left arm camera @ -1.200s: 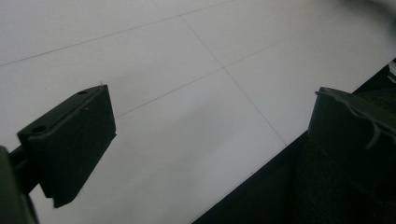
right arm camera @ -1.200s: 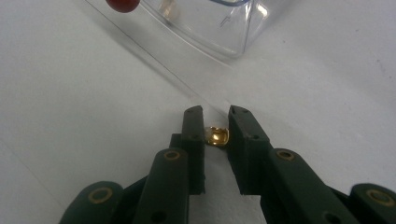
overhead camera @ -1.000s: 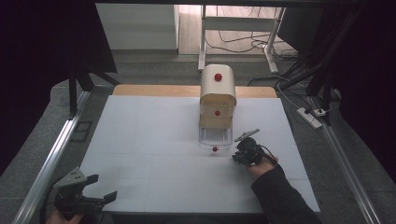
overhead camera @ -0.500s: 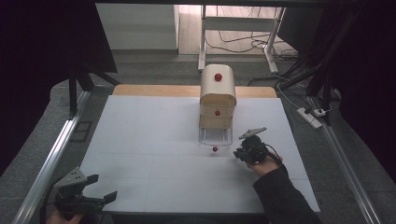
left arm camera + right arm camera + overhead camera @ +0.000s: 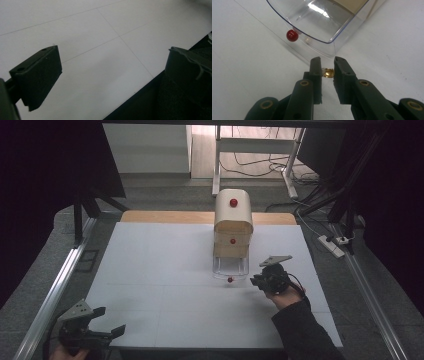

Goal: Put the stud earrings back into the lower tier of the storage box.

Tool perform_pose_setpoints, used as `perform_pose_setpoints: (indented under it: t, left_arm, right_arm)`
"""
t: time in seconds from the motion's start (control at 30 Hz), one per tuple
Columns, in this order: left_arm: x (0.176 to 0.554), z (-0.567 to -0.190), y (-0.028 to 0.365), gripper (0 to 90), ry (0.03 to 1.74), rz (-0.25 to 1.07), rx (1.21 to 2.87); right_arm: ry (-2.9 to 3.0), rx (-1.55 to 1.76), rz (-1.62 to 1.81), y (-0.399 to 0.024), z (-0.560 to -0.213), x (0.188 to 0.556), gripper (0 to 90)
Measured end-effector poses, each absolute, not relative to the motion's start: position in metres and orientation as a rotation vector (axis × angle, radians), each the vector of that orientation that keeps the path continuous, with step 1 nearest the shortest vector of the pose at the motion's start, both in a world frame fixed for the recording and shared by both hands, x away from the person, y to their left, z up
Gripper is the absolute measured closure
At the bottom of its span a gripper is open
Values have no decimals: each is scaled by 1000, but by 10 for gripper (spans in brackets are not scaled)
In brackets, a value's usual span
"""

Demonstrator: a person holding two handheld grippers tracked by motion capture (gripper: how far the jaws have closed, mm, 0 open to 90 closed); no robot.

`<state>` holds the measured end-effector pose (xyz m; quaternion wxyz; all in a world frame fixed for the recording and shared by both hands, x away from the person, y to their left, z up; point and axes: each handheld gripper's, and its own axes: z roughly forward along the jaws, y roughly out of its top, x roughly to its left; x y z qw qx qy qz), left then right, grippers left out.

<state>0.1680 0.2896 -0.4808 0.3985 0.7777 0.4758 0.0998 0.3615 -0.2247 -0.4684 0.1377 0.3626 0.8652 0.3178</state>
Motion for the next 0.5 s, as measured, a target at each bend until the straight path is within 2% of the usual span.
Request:
perform_pose_setpoints:
  t: [0.5]
  left_arm:
    - [168,-481,289,11,1205,253,1969]
  right_arm:
    - [2461,1046,1032,-223,-457,358,764]
